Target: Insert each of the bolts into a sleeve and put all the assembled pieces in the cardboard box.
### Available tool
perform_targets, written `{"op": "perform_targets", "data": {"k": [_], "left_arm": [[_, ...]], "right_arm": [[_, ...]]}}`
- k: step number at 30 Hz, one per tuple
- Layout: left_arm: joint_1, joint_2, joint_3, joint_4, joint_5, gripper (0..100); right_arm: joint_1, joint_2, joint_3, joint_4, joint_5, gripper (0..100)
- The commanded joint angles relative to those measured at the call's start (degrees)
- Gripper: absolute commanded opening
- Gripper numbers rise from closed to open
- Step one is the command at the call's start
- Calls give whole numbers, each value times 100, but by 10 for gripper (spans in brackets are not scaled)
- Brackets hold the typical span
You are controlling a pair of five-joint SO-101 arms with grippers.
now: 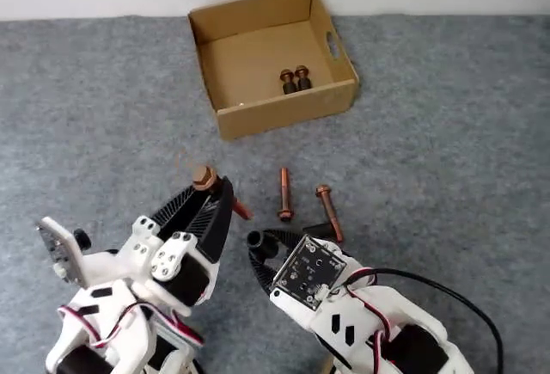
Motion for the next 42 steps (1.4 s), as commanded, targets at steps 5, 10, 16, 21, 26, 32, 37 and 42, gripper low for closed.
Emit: {"op": "perform_targets", "data": {"k": [5,10,16,21,26,32,37,42], "left_arm": [[352,-9,-497,545,18,5],[457,-9,-470,607,-9,5],[484,-9,13,519,-9,5],[484,-9,523,-9,-141,5],[563,-18,725,44,-378,5],[1442,-18,347,1468,-941,5],[1495,-18,330,2110,-1152,7],[1486,-9,347,2136,-1284,73]], "right_arm": [[163,-4,-53,-154,62,8],[215,-4,-88,-154,62,8],[215,-22,-88,-154,88,8],[207,-31,-88,-154,88,8],[215,-48,-97,-154,88,8],[224,-57,-88,-154,88,8],[224,-57,-88,-154,70,8],[224,-57,-88,-154,70,8]]}}
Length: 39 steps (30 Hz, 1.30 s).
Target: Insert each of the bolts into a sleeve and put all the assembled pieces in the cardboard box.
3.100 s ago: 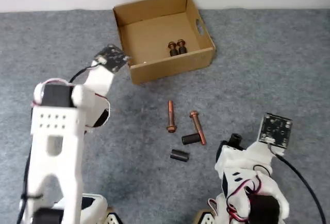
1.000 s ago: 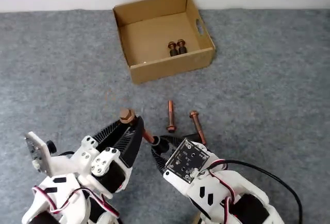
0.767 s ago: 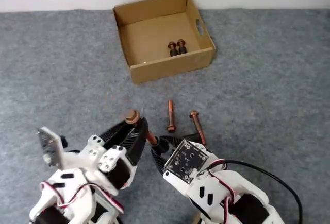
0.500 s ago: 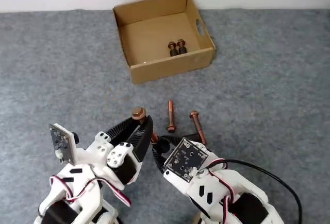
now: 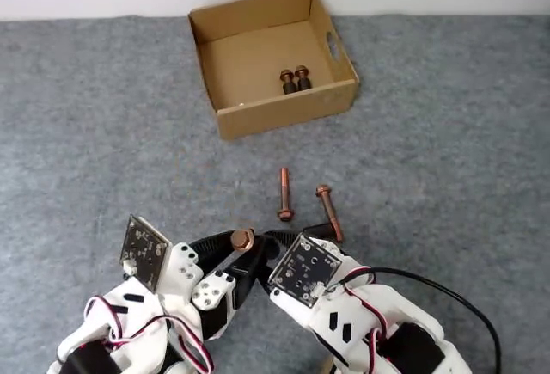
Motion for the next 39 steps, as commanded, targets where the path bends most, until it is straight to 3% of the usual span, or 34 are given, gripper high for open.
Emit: {"op": "perform_targets", "data": {"k": [1,5,11,21,23,26,28,31,34,39], "left_arm": [[53,62,40,220,-255,112],[44,62,163,273,-369,217],[-18,62,-4,308,-378,218],[-835,62,-998,756,-765,217],[-835,62,-1209,905,-765,198],[-949,35,-1420,932,-782,85],[-1292,26,-1420,923,-791,0],[-2057,44,-1103,923,-809,5],[-2699,26,-400,923,-1345,4],[-3596,26,716,492,-2075,4]], "right_arm": [[101,-66,-132,-171,18,8],[101,-40,-132,-171,18,8],[101,-40,-132,-171,18,8],[514,-22,-70,-171,0,8],[708,-22,-35,-171,-9,8],[1059,-13,-26,-154,-334,8],[1358,31,-26,-119,-466,8],[2105,497,-105,-312,-730,8],[2765,1393,-536,-646,-1152,8],[3037,3556,-2075,-778,-1749,8]]}}
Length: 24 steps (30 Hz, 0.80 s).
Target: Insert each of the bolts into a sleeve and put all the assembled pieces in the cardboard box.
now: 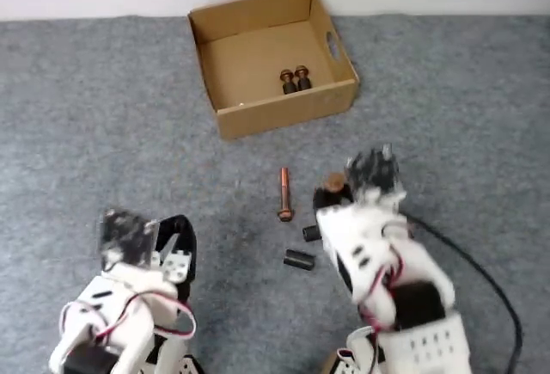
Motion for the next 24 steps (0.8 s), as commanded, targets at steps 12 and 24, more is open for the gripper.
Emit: {"op": "perform_targets", "data": {"k": [12,24], "left_arm": [[-1266,18,2264,-1512,-466,5],[-1275,9,2835,-1829,-466,5]], "right_arm": [[145,5877,-5371,-462,-695,8],[119,9824,-9292,-1253,-659,8]]}}
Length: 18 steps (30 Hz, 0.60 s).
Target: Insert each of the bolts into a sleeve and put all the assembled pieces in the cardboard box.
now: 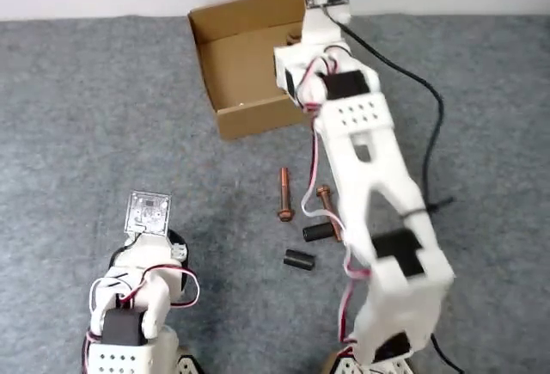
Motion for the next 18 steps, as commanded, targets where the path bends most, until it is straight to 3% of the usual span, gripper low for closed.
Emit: {"op": "perform_targets", "data": {"k": [1,7,15,18], "left_arm": [[-26,-44,-13,-149,-53,5],[-35,-18,-13,-132,-53,5],[-35,-9,-13,-132,-53,5],[-44,-9,-13,-132,-53,5]], "right_arm": [[48,927,-1451,-154,-9,8],[-13,2668,-2936,-4,501,9],[-198,4048,-4624,1262,888,15],[-224,4330,-5134,1771,1020,86]]}}
